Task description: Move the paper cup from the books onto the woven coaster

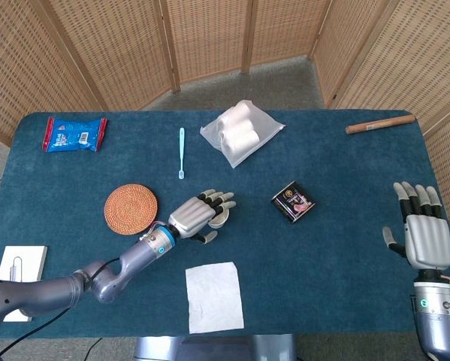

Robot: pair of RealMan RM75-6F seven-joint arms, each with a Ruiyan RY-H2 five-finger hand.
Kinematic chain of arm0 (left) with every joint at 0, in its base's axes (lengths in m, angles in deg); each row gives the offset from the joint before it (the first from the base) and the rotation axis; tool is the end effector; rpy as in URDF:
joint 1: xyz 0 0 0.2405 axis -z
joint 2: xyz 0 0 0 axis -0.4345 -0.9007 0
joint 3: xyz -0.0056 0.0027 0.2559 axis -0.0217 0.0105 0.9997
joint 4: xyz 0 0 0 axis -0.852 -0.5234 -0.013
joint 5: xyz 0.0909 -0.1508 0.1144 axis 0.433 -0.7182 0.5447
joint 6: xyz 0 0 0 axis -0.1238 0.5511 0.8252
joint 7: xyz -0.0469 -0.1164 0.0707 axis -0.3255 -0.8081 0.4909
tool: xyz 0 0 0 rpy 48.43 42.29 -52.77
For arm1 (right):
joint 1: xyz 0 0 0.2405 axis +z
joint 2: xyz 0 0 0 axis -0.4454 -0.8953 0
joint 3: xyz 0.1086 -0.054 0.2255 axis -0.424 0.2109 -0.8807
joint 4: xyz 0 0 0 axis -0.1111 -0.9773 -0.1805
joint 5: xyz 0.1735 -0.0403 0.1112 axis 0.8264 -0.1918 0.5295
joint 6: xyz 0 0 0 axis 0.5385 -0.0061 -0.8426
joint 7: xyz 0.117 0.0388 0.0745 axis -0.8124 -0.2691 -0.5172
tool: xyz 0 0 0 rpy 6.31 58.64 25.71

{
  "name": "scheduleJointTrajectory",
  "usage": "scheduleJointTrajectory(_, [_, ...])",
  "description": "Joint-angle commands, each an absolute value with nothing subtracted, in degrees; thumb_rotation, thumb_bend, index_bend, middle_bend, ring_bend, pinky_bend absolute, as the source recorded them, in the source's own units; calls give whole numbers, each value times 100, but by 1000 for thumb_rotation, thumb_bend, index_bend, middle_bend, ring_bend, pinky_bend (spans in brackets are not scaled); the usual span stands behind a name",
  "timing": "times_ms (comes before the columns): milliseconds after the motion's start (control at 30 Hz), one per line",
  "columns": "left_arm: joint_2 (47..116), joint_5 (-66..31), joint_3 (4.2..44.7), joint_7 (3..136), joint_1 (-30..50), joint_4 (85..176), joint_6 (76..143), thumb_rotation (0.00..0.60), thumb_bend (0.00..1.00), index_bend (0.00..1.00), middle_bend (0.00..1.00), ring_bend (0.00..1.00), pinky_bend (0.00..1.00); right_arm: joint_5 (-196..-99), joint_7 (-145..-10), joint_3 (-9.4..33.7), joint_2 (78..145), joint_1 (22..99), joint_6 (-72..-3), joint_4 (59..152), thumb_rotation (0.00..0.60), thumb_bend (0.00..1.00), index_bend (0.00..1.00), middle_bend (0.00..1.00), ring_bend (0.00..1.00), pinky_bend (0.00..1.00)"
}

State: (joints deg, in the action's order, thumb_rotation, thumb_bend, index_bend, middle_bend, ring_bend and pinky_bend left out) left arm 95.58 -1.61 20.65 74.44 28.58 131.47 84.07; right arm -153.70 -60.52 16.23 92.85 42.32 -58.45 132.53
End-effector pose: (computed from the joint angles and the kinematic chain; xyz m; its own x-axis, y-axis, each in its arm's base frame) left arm -0.0716 0.3564 -0.0795 0.5127 0.3605 0.7792 0.7368 -0.6507 -0.1838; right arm -0.2713 -0.2414 0.1611 0.4518 0.0616 0.8900 -0.8908 0.0851 0.4463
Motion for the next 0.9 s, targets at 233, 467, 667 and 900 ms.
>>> scheduleJointTrajectory(233, [9855,-180,2094,7409,2959,12769,8660,598,485,90,0,2,206,-15411,-6215,1553,9302,4121,-5761,13194,600,392,0,0,0,0])
scheduleJointTrajectory(467, [10001,-53,2126,7252,2956,12558,8964,600,486,183,63,81,352,-15427,-6261,1493,9323,4070,-5694,13170,600,390,0,0,0,0])
scheduleJointTrajectory(667, [9998,54,2167,7091,2958,12510,9119,600,485,194,96,113,391,-15473,-6298,1460,9303,4010,-5679,13189,600,387,0,0,0,0])
scheduleJointTrajectory(900, [9480,156,2272,7063,2737,13008,9435,600,486,191,99,115,391,-15502,-6362,1413,9269,3947,-5665,13173,600,386,0,0,0,0])
